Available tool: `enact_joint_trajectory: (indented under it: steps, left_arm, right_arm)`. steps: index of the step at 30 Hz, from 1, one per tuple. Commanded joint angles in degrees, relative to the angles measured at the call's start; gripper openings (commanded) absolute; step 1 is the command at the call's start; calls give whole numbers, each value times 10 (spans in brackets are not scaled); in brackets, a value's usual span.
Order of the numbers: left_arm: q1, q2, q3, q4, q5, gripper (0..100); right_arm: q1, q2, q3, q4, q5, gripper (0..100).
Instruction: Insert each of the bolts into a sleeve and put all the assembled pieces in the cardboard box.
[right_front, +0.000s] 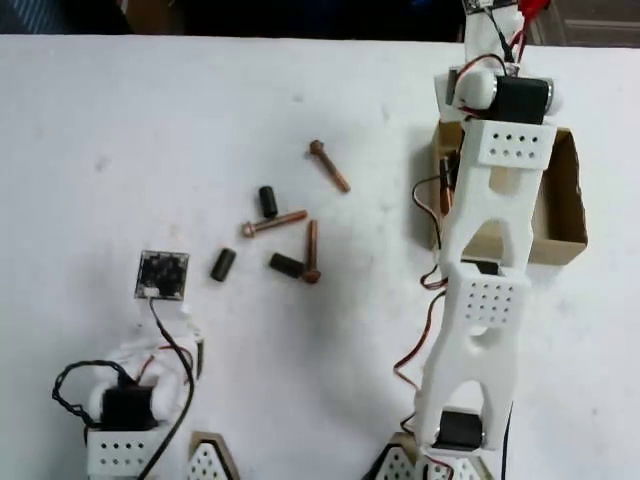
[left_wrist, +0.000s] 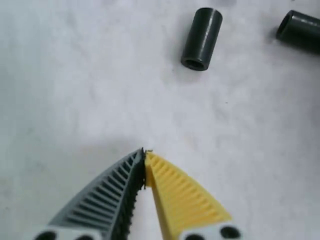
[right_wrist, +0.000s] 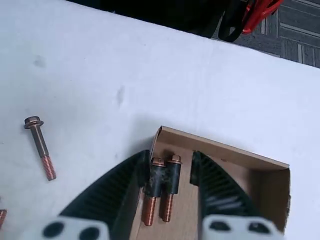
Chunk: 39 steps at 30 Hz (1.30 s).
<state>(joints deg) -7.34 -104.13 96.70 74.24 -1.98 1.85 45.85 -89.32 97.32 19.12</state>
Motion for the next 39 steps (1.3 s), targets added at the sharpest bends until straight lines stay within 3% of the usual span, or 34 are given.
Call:
enact_joint_trajectory:
  steps: [1,8,21,29,39]
  left_arm:
    - [-5,-3,3,-6,5,23]
    - [-6,-3,3,-6,5,23]
    - [-7,-3,3,-6,5,24]
    - [-48,-3,3,-6,5,24]
    - [-48,-3,3,-6,5,23]
  right_arm:
    - [-16,-82,-5,17,3,111]
    - [-52,-280,201,15,3,111]
    - [-186,-599,566,12,7,112]
    - [-261,-658,745,-5,12,112]
    - [-335,-659,955,-120,113,115]
